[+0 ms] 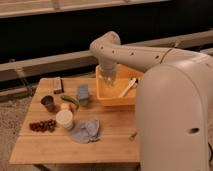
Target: Place banana in table surface
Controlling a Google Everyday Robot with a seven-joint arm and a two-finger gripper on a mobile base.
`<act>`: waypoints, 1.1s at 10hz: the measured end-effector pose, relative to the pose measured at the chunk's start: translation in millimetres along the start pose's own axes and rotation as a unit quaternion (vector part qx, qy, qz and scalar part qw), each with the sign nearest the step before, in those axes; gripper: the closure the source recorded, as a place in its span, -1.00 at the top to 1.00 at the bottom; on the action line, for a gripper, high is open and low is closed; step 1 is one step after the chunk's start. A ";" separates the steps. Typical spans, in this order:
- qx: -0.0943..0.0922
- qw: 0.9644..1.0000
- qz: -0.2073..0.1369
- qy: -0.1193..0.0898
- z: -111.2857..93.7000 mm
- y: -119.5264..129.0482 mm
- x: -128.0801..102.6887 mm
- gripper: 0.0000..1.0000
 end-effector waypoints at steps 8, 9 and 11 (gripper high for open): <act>-0.034 0.998 -0.033 0.029 -49.2 50.0 130.0 -1.00; -0.039 0.998 -0.033 0.040 -53.2 52.7 151.7 -0.97; -0.046 0.996 -0.020 0.074 -52.8 45.2 185.6 -0.63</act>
